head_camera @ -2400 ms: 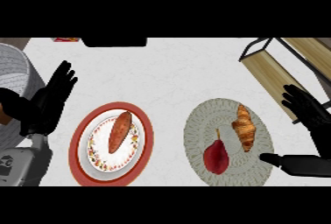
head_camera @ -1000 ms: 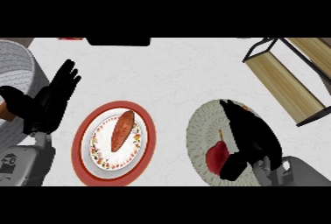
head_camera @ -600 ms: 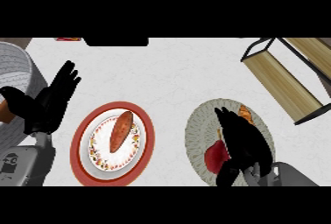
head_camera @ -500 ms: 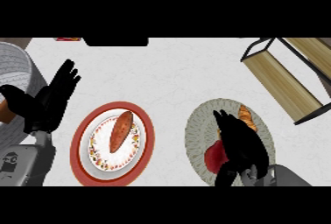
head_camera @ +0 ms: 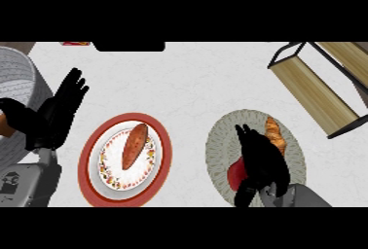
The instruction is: Pick the pear from the placemat and place it in the tiered shelf
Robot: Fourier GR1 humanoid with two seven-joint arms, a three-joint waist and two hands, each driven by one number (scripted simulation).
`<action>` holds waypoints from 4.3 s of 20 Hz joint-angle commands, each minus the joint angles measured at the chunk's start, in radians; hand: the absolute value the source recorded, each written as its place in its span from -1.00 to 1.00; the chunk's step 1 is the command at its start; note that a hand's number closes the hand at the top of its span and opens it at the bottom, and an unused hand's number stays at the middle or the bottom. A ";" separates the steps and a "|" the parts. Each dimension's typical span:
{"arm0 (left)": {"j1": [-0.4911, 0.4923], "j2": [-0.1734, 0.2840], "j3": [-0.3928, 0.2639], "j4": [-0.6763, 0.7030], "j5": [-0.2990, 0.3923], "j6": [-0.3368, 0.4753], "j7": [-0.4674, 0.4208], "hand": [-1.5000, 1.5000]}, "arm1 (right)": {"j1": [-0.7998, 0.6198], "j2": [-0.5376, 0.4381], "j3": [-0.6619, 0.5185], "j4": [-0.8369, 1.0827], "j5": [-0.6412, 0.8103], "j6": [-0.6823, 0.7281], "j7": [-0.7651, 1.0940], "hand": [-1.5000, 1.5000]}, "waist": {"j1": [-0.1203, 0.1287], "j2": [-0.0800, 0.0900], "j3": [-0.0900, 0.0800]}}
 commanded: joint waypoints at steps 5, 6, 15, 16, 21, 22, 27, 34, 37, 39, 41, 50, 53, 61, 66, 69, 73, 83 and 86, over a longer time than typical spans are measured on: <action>0.016 -0.003 0.002 -0.088 -0.019 0.013 0.084 0.00 | 0.032 0.115 -0.038 0.118 0.101 0.018 0.060 -1.00 | 0.004 0.000 0.001; 0.011 -0.026 -0.009 -0.023 -0.038 0.004 0.011 0.00 | 0.063 0.075 -0.053 0.182 0.117 -0.014 -0.047 -1.00 | 0.001 0.002 0.001; -0.051 -0.007 0.049 0.046 -0.020 -0.058 0.006 0.00 | 0.046 0.234 -0.103 0.320 0.180 0.013 -0.080 -1.00 | 0.002 0.002 0.000; 0.007 -0.034 0.035 -0.004 -0.036 -0.040 0.002 0.00 | 0.127 0.141 -0.144 0.213 0.154 0.056 -0.127 1.00 | -0.001 0.000 0.000; -0.032 -0.080 0.018 0.018 -0.073 -0.001 -0.010 0.00 | 0.044 0.178 -0.135 0.323 0.240 0.055 -0.209 1.00 | 0.001 0.002 0.000; -0.014 -0.048 0.029 -0.028 -0.056 -0.023 0.049 0.00 | 0.071 0.184 -0.100 0.336 0.277 0.025 -0.233 1.00 | 0.003 0.001 0.001; -0.010 -0.052 0.054 -0.023 -0.051 -0.045 0.042 0.00 | 0.095 0.212 -0.128 0.313 0.377 -0.043 -0.281 1.00 | 0.002 0.001 0.001; 0.008 -0.057 0.047 -0.026 -0.046 -0.061 0.016 0.00 | 0.095 0.234 0.105 0.200 0.395 -0.005 -0.488 1.00 | 0.012 0.000 0.000; 0.013 -0.066 0.058 0.032 -0.072 -0.053 -0.052 0.00 | 0.054 0.292 0.069 0.209 0.401 -0.026 -0.504 1.00 | 0.003 0.002 0.000; -0.007 -0.074 0.032 -0.041 -0.076 -0.030 0.044 0.00 | 0.139 0.278 0.093 0.083 0.420 -0.079 -0.494 1.00 | -0.003 -0.001 0.001; 0.024 -0.065 0.054 -0.036 -0.064 -0.039 0.015 0.00 | 0.130 0.315 0.029 -0.024 0.358 -0.118 -0.496 1.00 | -0.004 -0.003 0.001; 0.028 -0.025 0.092 -0.025 -0.043 -0.076 0.011 0.00 | 0.136 0.308 -0.111 -0.491 0.405 -0.131 -0.349 1.00 | -0.016 -0.005 0.000; -0.041 -0.054 0.062 -0.011 -0.070 -0.045 0.049 0.00 | 0.035 0.332 -0.236 -0.528 0.361 -0.026 -0.281 1.00 | -0.009 0.000 0.000; -0.015 -0.070 0.042 -0.069 -0.084 -0.033 0.090 0.00 | -0.174 0.228 -0.555 -0.575 0.259 0.198 -0.165 1.00 | -0.002 -0.001 0.000; -0.003 -0.081 0.057 -0.023 -0.084 -0.041 0.033 0.00 | -0.240 0.127 -0.840 -0.462 0.092 0.222 -0.249 1.00 | -0.004 0.001 0.001; 0.036 -0.081 0.062 -0.018 -0.081 -0.065 -0.021 0.00 | -0.230 0.050 -0.946 -0.375 0.062 0.230 -0.313 1.00 | -0.003 0.001 0.001; -0.057 -0.049 0.113 0.055 -0.051 -0.081 0.004 0.00 | -0.220 0.011 -1.055 -0.286 -0.004 0.210 -0.382 1.00 | -0.007 0.002 0.001; -0.011 -0.061 0.090 -0.019 -0.069 -0.085 0.041 0.00 | -0.184 -0.113 -1.232 0.076 -0.065 0.108 -0.710 1.00 | 0.002 0.003 0.001; 0.010 -0.082 0.080 0.062 -0.104 -0.092 -0.063 0.00 | -0.171 -0.136 -1.254 0.146 -0.072 0.079 -0.788 1.00 | 0.000 0.004 0.001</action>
